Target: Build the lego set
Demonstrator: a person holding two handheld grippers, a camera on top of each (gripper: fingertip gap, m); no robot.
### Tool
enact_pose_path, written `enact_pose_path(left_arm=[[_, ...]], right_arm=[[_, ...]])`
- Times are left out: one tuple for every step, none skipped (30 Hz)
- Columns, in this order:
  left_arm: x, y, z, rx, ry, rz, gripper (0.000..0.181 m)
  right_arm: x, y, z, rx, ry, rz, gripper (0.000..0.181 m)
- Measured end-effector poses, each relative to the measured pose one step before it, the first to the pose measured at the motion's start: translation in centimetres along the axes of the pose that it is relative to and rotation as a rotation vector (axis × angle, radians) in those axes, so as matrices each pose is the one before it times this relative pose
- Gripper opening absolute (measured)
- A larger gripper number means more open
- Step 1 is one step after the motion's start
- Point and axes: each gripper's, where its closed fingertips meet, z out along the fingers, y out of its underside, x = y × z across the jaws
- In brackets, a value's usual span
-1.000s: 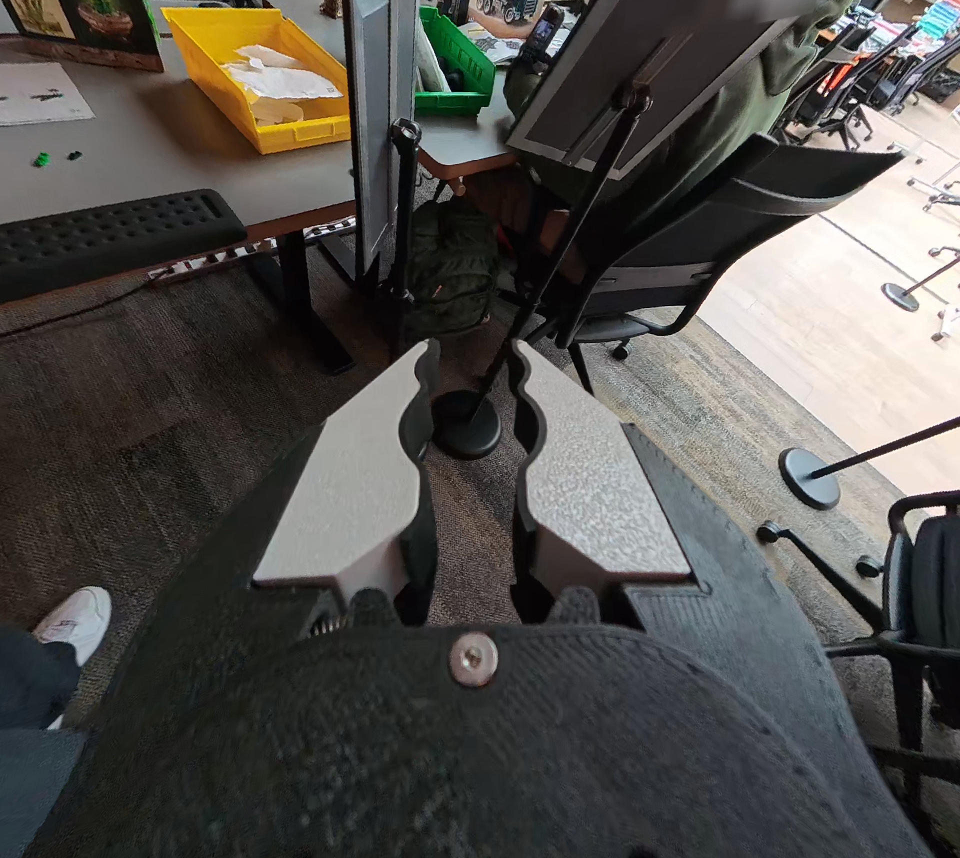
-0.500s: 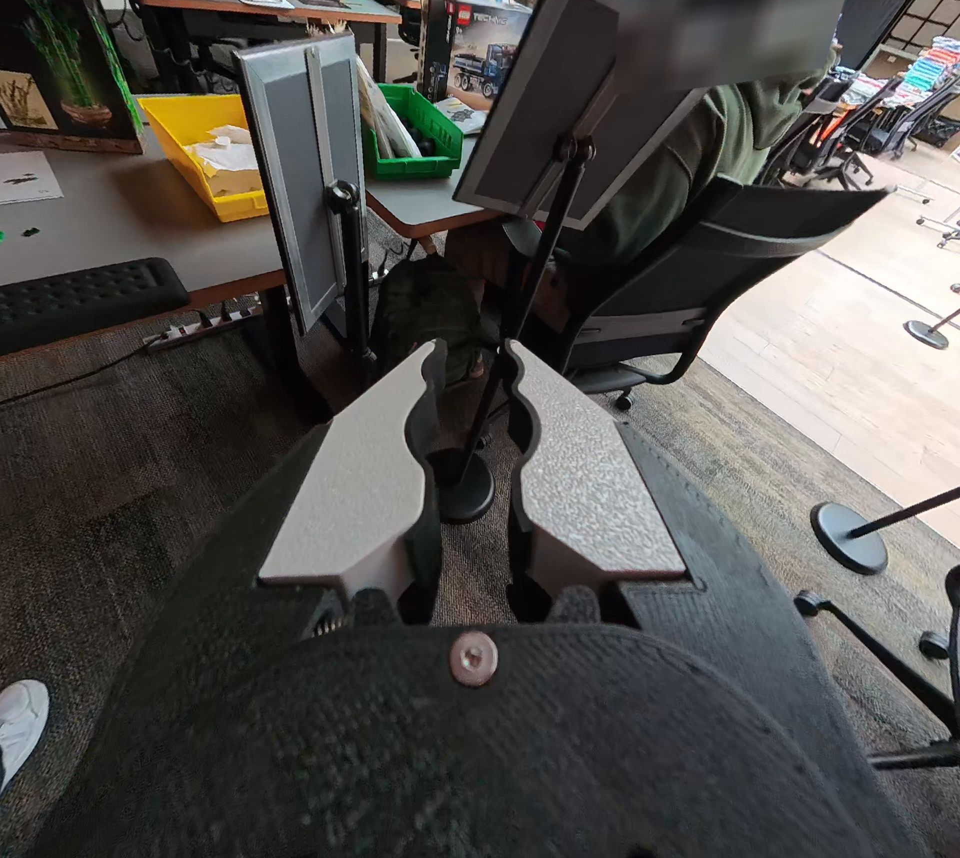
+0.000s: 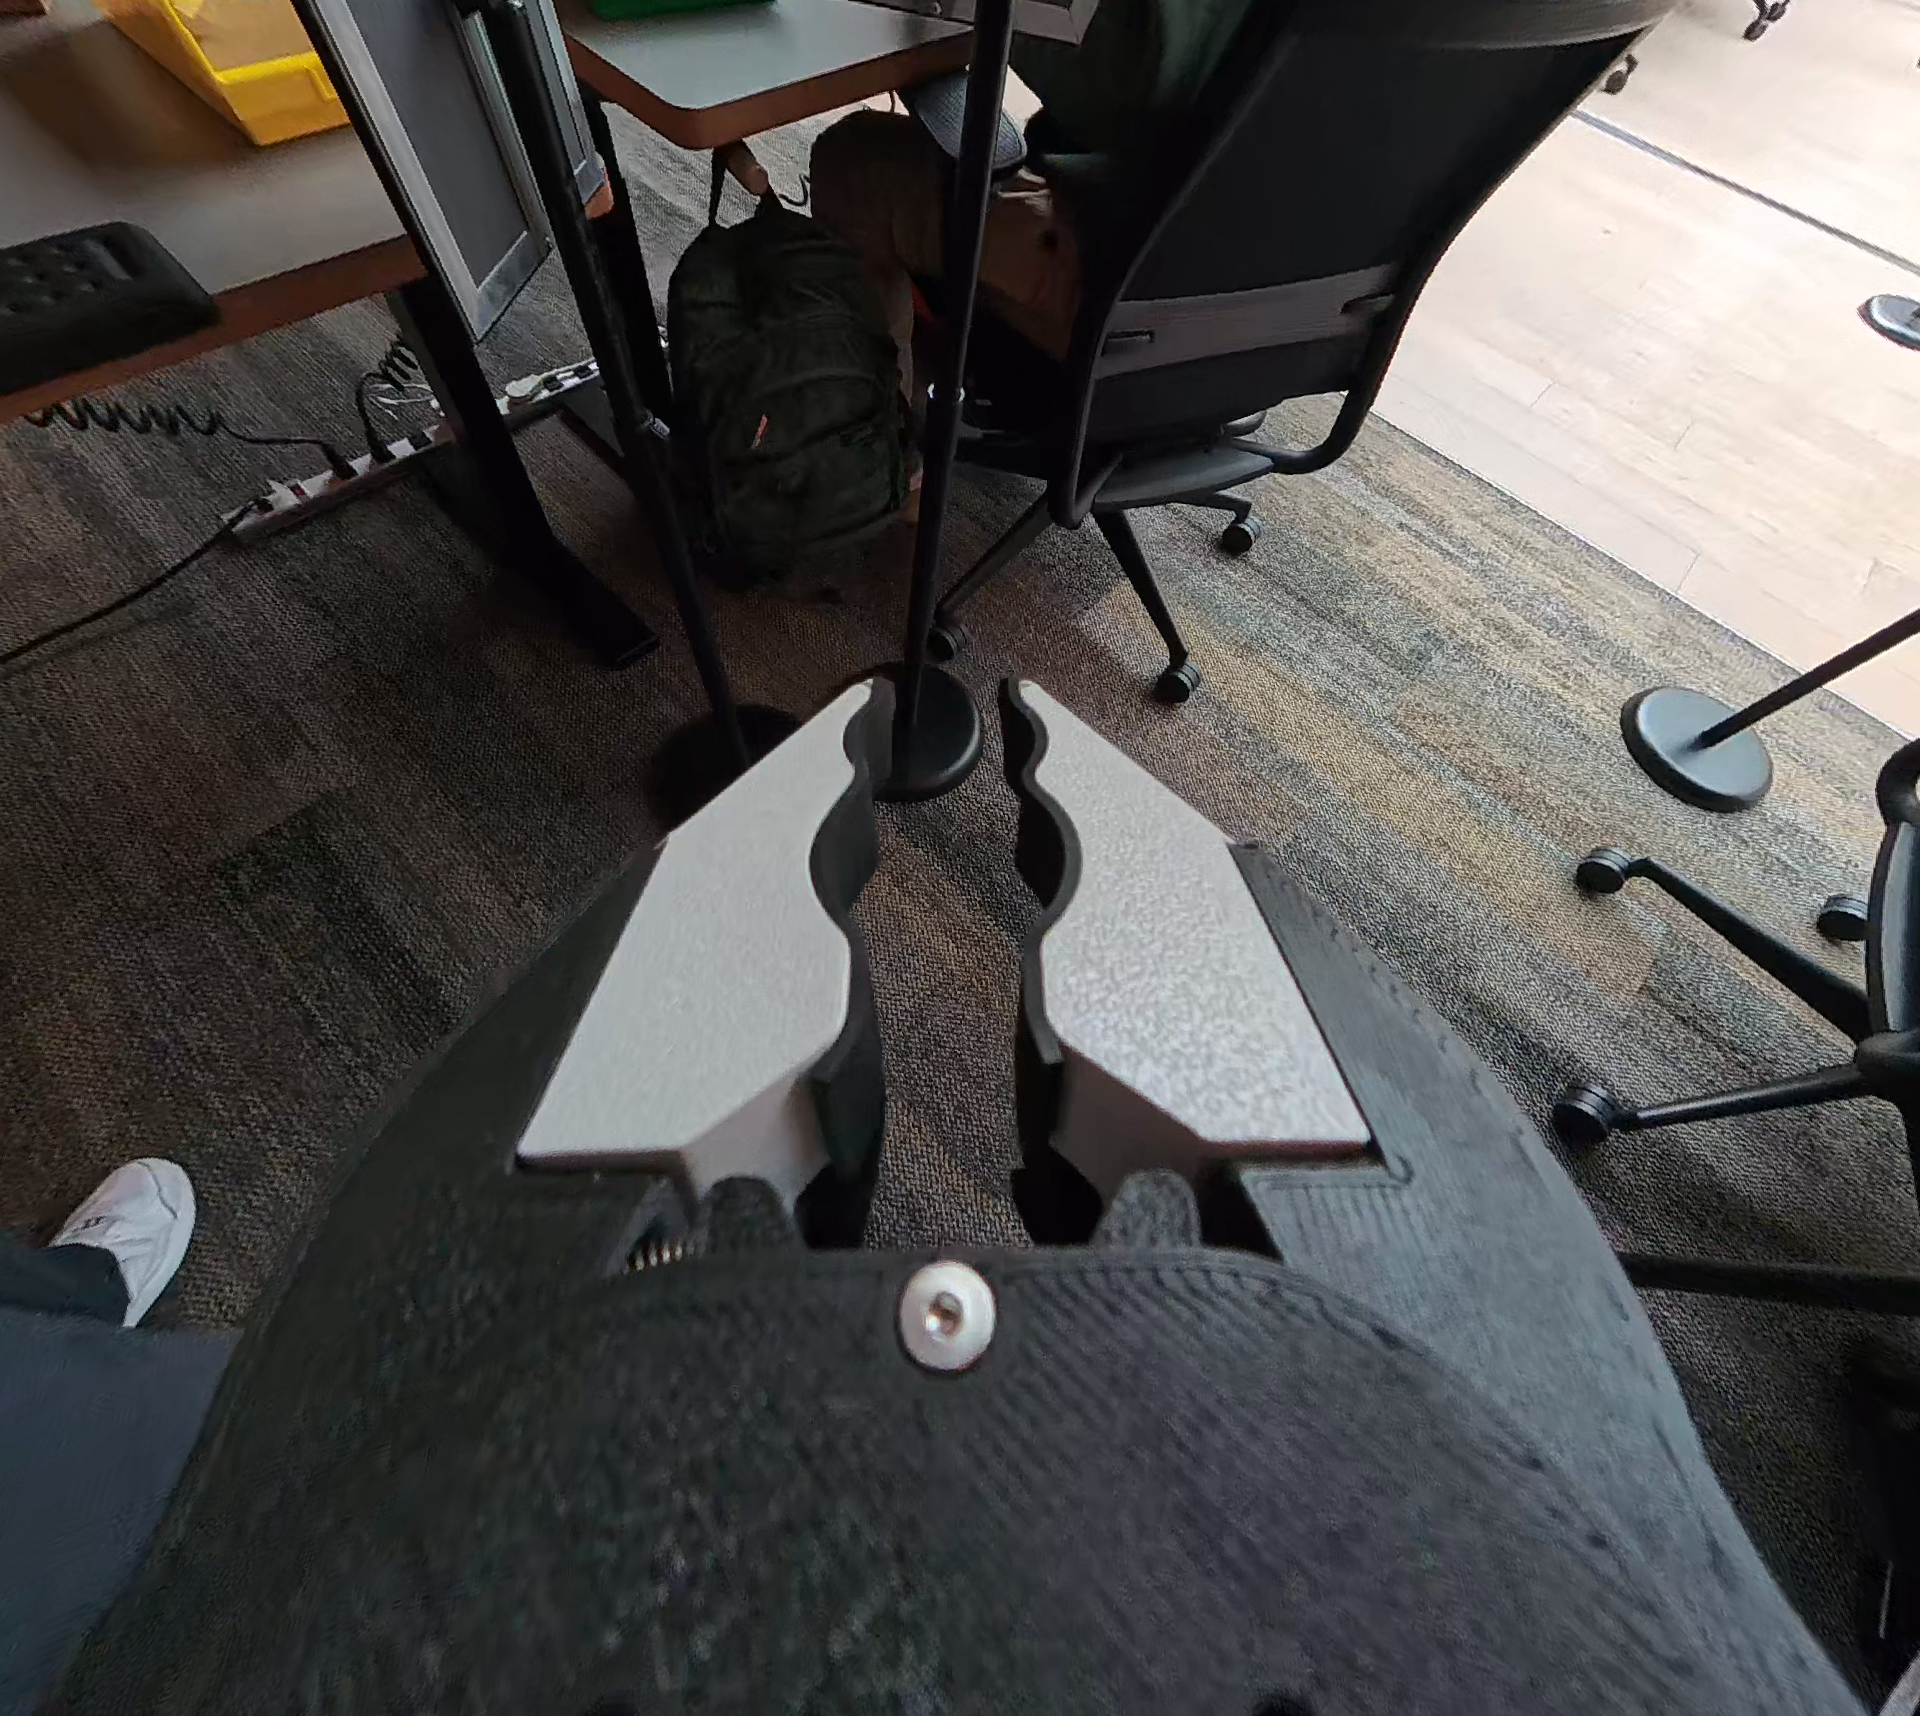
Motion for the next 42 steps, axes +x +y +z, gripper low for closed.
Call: enact_pose_path(left_arm=[[0.778,0.184,0.502,-0.006,0.0188,0.0014,0.041],[0.707,0.214,0.478,-0.006,0.0171,0.003,0.04],[0.559,0.242,0.443,-0.0069,0.0103,0.0109,0.04],[0.522,0.276,0.461,-0.0077,0.0063,0.0199,0.039],[0.592,0.301,0.507,-0.0094,0.0079,0.0265,0.038],[0.766,0.361,0.577,-0.0113,0.0133,0.0319,0.038],[0.926,0.405,0.659,-0.0145,0.0182,0.0373,0.037],[1.09,0.404,0.772,-0.0158,0.0212,0.0421,0.037],[1.278,0.302,0.891,-0.0138,0.0266,0.0463,0.036],[1.495,0.156,1.033,-0.0108,0.0342,0.0505,0.036],[1.622,-0.04,1.141,-0.0056,0.0381,0.0547,0.035],[1.718,-0.306,1.263,0.004,0.0406,0.0614,0.034],[1.736,-0.509,1.371,0.0101,0.0424,0.0686,0.033],[1.693,-0.617,1.531,0.0099,0.0435,0.0682,0.032],[1.737,-0.675,1.7,0.0081,0.0517,0.0588,0.032],[1.823,-0.701,1.86,0.0056,0.0653,0.0422,0.032],[1.852,-0.767,1.973,0.0074,0.0771,0.0239,0.032],[1.768,-0.885,2.085,0.0152,0.0828,0.0135,0.033],[1.582,-0.95,2.202,0.0217,0.0803,0.0111,0.033],[1.27,-0.895,2.382,0.0219,0.0726,0.0155,0.032],[0.948,-0.773,2.539,0.0169,0.0655,0.0265,0.032],[0.643,-0.666,2.649,0.0139,0.0618,0.0399,0.032],[0.315,-0.521,2.696,0.0063,0.0545,0.0487,0.032],[-0.015,-0.343,2.643,-0.01,0.0449,0.0479,0.032],[-0.118,-0.401,2.469,-0.0176,0.0469,0.0444,0.033],[-0.13,-0.515,2.166,-0.0146,0.0514,0.0406,0.034],[-0.23,-0.654,1.839,-0.001,0.0462,0.0362,0.035],[-0.349,-0.679,1.546,0.012,0.0377,0.0335,0.035],[-0.44,-0.551,1.3,0.0085,0.028,0.0287,0.035],[-0.521,-0.443,1.064,-0.0014,0.02,0.0203,0.035],[-0.494,-0.435,0.813,-0.0058,0.0168,0.0097,0.035],[-0.396,-0.529,0.632,-0.0014,0.0184,-0.0004,0.035],[-0.299,-0.581,0.535,0.0079,0.0203,-0.0084,0.035],[-0.234,-0.537,0.521,0.0133,0.0208,-0.0127,0.035],[-0.277,-0.333,0.622,0.0086,0.0179,-0.0123,0.035],[-0.391,-0.073,0.749,-0.003,0.0105,-0.0095,0.035],[-0.555,0.074,0.855,-0.0118,0.0009,-0.0085,0.035],[-0.653,0.047,0.902,-0.0132,-0.0056,-0.0113,0.036],[-0.657,-0.136,0.909,-0.0109,-0.0073,-0.0174,0.036],[-0.626,-0.396,0.867,-0.0042,-0.009,-0.0225,0.037],[-0.594,-0.663,0.843,0.0071,-0.0121,-0.0233,0.038],[-0.582,-0.803,0.857,0.0152,-0.0159,-0.0208,0.037]], right_arm=[[0.346,0.114,-0.147,-0.0118,-0.001,-0.006,0.019],[0.378,0.102,-0.142,-0.0149,-0.0014,-0.0085,0.019],[0.559,0.123,-0.17,-0.0191,0.0065,-0.0102,0.019],[0.802,0.153,-0.266,-0.0214,0.0185,-0.0124,0.019],[0.968,0.214,-0.395,-0.0241,0.024,-0.0168,0.02],[1.187,0.326,-0.585,-0.0274,0.0336,-0.0159,0.02],[1.38,0.339,-0.783,-0.0229,0.0407,-0.0074,0.019],[1.396,0.239,-0.976,-0.013,0.0369,0.003,0.018],[1.419,0.18,-1.119,-0.0073,0.0359,0.0077,0.017],[1.561,0.245,-1.207,-0.0113,0.0434,0.0065,0.016],[1.71,0.314,-1.259,-0.017,0.0528,0.0019,0.014],[1.779,0.285,-1.27,-0.0175,0.0592,-0.0041,0.012],[1.859,0.184,-1.262,-0.015,0.0659,-0.0083,0.011],[1.865,0.066,-1.228,-0.0122,0.0682,-0.0093,0.008],[1.8,-0.051,-1.156,-0.0104,0.0658,-0.0064,0.005],[1.801,-0.137,-1.074,-0.0103,0.0685,-0.0016,0.004],[1.749,-0.179,-0.968,-0.0118,0.0681,0.0056,0.002],[1.406,-0.126,-0.823,-0.0164,0.0523,0.0126,0.001],[1.105,0.048,-0.706,-0.0261,0.0408,0.0149,0.0],[0.887,0.356,-0.628,-0.0411,0.0393,0.0138,0.0],[0.713,0.574,-0.604,-0.048,0.0419,0.0078,0.0],[0.484,0.688,-0.599,-0.0462,0.0416,0.0053,0.0],[0.182,0.77,-0.568,-0.048,0.0339,0.0117,0.0],[-0.094,0.849,-0.514,-0.0549,0.028,0.0223,0.001],[-0.421,0.789,-0.457,-0.0542,0.0168,0.0286,0.002],[-0.713,0.683,-0.377,-0.048,0.0068,0.025,0.005],[-0.738,0.526,-0.327,-0.0345,0.0128,0.0186,0.008],[-0.727,0.393,-0.228,-0.0201,0.017,0.006,0.01],[-0.711,0.472,-0.131,-0.0235,0.0191,0.0027,0.013],[-0.847,0.529,-0.014,-0.028,0.006,0.0047,0.015],[-0.856,0.512,0.112,-0.0285,-0.0025,0.0108,0.019],[-0.748,0.419,0.243,-0.0239,-0.0054,0.0167,0.022],[-0.586,0.282,0.389,-0.0179,-0.0093,0.0165,0.024],[-0.258,0.126,0.545,-0.0115,-0.0033,0.0132,0.026],[0.128,-0.032,0.667,-0.0058,0.0066,0.0097,0.027],[0.336,-0.197,0.798,-0.001,0.0077,0.0126,0.028],[0.341,-0.355,0.942,0.0033,-0.0016,0.0177,0.029],[0.357,-0.429,1.08,0.0034,-0.0072,0.0181,0.03],[0.458,-0.487,1.226,0.0012,-0.0058,0.0123,0.032],[0.493,-0.566,1.361,0.0029,-0.0058,0.0028,0.033],[0.529,-0.659,1.508,0.0046,-0.0072,-0.0049,0.034],[0.54,-0.747,1.668,0.0085,-0.0092,-0.0101,0.034]])
